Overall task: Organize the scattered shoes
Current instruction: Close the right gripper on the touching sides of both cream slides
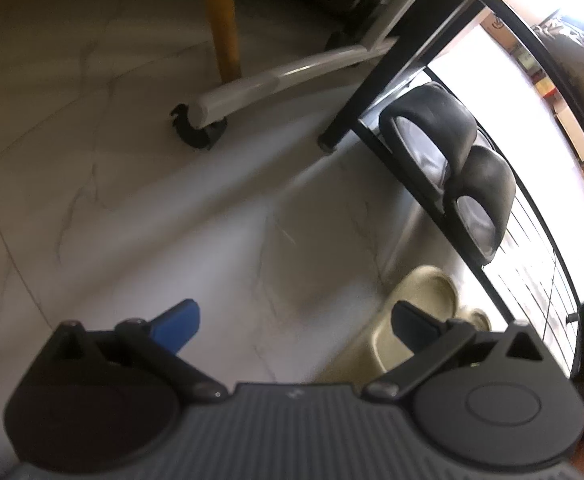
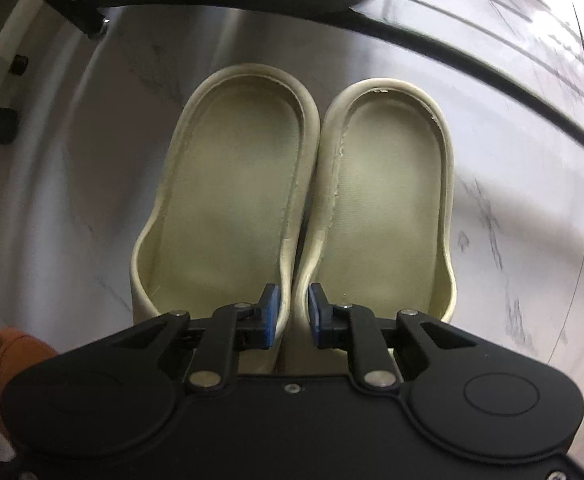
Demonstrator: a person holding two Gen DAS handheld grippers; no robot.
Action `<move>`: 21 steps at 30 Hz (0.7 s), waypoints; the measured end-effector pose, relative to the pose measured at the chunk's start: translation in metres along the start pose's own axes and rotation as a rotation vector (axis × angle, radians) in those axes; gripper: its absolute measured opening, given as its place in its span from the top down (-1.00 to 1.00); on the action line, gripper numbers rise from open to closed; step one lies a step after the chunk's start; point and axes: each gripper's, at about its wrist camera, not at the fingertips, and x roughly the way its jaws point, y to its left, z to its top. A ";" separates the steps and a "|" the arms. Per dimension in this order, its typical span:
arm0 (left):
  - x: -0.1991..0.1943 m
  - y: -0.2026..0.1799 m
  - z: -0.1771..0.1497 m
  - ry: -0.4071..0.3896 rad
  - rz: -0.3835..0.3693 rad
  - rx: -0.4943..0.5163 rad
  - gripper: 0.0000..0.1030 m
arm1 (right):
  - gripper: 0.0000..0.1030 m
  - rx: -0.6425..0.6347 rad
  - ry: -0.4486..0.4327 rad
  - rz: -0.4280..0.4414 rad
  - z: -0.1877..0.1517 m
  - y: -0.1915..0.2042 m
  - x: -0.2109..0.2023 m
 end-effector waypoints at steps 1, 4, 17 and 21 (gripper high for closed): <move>0.000 0.000 0.000 0.002 0.000 0.000 -0.98 | 0.66 0.015 0.016 0.007 -0.002 -0.005 0.002; 0.001 0.000 -0.001 0.004 0.001 0.004 -0.98 | 0.54 0.056 0.067 0.022 -0.004 -0.011 0.007; -0.001 -0.006 0.001 -0.029 0.013 0.040 -0.98 | 0.02 -0.134 0.330 -0.096 0.031 0.023 0.035; 0.002 -0.007 0.002 -0.014 0.010 0.046 -0.98 | 0.00 -0.103 0.389 -0.094 0.038 0.020 0.044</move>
